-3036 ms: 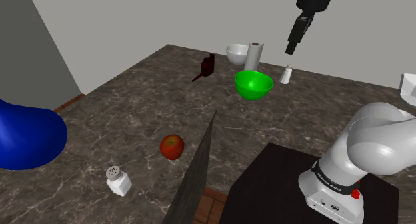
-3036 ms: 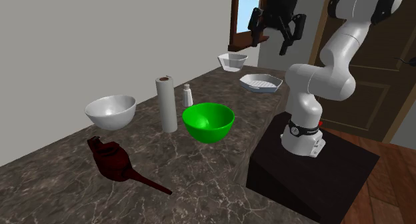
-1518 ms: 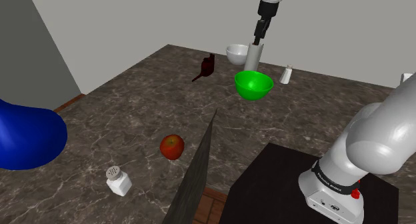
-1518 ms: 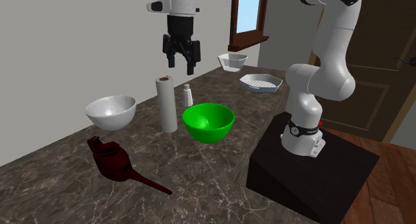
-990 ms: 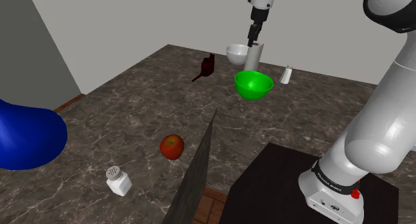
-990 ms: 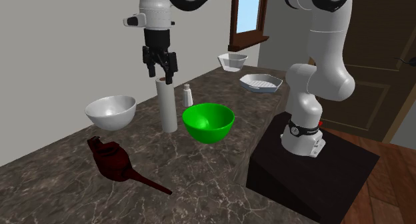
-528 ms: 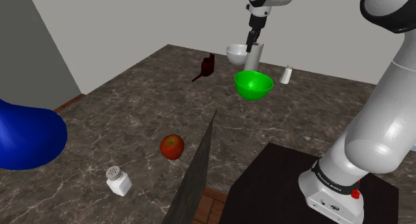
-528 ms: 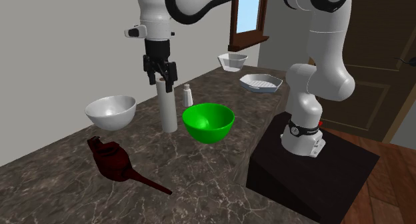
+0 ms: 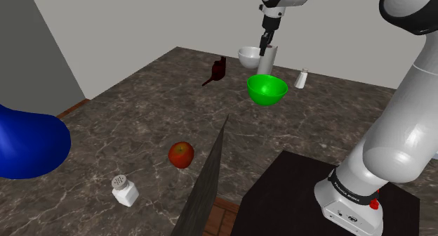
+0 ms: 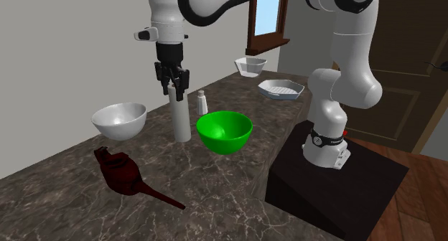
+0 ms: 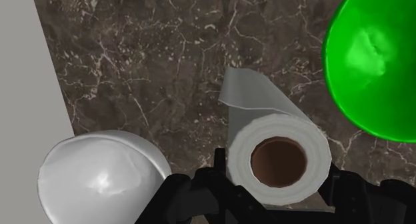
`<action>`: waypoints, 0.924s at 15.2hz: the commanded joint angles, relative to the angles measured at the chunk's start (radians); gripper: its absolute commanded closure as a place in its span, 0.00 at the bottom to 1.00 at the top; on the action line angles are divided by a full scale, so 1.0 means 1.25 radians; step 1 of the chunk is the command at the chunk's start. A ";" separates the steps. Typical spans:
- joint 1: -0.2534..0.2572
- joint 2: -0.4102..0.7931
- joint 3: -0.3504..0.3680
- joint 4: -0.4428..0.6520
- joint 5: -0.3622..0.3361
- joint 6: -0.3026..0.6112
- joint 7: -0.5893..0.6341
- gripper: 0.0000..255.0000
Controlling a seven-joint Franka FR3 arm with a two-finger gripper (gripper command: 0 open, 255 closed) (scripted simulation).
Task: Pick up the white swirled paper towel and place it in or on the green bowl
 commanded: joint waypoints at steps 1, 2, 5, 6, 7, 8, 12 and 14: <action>0.000 0.001 0.000 -0.001 0.000 0.000 0.000 1.00; 0.000 0.001 0.000 0.000 0.000 0.000 0.000 1.00; 0.000 0.001 0.000 0.000 0.000 0.000 0.000 1.00; 0.000 0.001 0.000 0.001 0.000 -0.001 0.000 1.00; -0.001 0.001 0.000 0.001 0.000 0.000 0.000 1.00; 0.000 0.001 0.000 0.000 0.000 0.000 0.000 1.00; 0.000 -0.003 -0.001 0.038 -0.002 -0.042 0.001 1.00; -0.001 -0.004 -0.001 0.058 -0.003 -0.063 0.001 1.00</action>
